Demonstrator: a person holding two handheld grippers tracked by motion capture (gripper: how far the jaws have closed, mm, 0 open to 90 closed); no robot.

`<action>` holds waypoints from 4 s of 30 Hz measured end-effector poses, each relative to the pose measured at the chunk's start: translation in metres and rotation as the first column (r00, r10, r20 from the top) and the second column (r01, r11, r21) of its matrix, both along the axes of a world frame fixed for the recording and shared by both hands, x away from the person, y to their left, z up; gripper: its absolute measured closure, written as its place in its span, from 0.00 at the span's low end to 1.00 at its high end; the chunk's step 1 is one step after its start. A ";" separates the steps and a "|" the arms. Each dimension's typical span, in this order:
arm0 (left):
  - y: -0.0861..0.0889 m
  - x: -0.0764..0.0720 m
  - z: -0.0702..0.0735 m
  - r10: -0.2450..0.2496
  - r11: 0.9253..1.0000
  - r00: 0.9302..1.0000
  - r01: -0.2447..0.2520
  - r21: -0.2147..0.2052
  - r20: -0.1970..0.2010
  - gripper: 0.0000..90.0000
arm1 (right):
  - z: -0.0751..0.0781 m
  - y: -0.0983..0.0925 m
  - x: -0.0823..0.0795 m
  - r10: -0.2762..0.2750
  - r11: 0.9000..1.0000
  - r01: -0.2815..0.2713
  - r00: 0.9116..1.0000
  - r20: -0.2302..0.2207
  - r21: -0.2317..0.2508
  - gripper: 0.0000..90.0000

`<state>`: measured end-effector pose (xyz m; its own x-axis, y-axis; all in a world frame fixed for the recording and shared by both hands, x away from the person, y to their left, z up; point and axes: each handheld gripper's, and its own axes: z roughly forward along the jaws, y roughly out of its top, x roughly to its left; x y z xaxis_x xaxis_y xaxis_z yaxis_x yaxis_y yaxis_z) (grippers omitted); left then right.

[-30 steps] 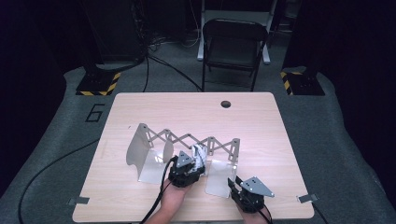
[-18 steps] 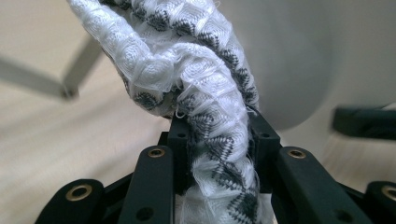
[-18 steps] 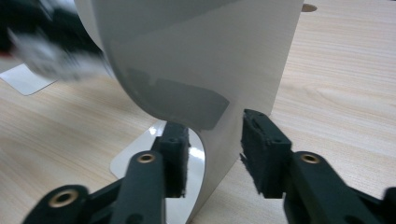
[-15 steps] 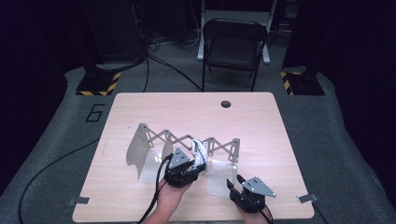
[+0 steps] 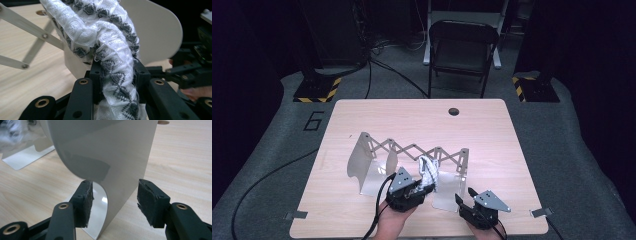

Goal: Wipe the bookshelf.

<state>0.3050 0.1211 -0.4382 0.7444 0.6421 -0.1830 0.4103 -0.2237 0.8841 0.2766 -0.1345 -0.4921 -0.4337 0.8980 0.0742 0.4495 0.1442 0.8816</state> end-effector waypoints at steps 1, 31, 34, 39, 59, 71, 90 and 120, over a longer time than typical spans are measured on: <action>-0.002 -0.001 -0.007 -0.008 0.999 1.000 0.008 0.040 -0.003 0.76 | -0.002 0.000 0.000 -0.008 1.000 0.008 1.000 -0.007 0.002 0.51; 0.006 0.025 -0.060 0.090 0.990 0.986 -0.073 0.121 -0.138 0.76 | 0.004 -0.014 -0.013 -0.008 0.999 0.008 1.000 -0.018 0.045 0.50; 0.001 0.006 -0.052 0.034 0.997 0.991 -0.026 0.067 -0.126 0.76 | 0.004 -0.016 -0.015 -0.005 0.999 0.006 1.000 -0.023 0.044 0.57; -0.007 -0.006 -0.025 -0.012 1.000 0.997 0.014 0.019 -0.071 0.76 | 0.003 -0.021 -0.014 -0.036 0.998 0.037 0.999 -0.030 0.048 0.57; -0.045 0.000 0.041 -0.087 0.996 0.991 0.088 0.002 0.097 0.76 | 0.000 -0.024 -0.007 -0.055 0.997 0.057 0.998 -0.029 0.056 0.55; -0.069 0.029 -0.013 -0.066 0.993 0.998 0.068 0.100 -0.022 0.76 | 0.019 -0.021 0.019 -0.038 0.997 0.036 0.999 0.035 0.069 0.69; -0.074 0.024 -0.014 -0.088 0.993 0.995 0.091 0.079 -0.039 0.76 | 0.006 -0.016 0.021 -0.029 0.996 0.027 0.999 0.023 0.084 0.70; -0.060 0.004 -0.001 -0.119 0.990 0.992 0.116 0.075 0.030 0.76 | 0.000 -0.016 0.024 -0.006 0.997 0.005 1.000 0.015 0.071 0.70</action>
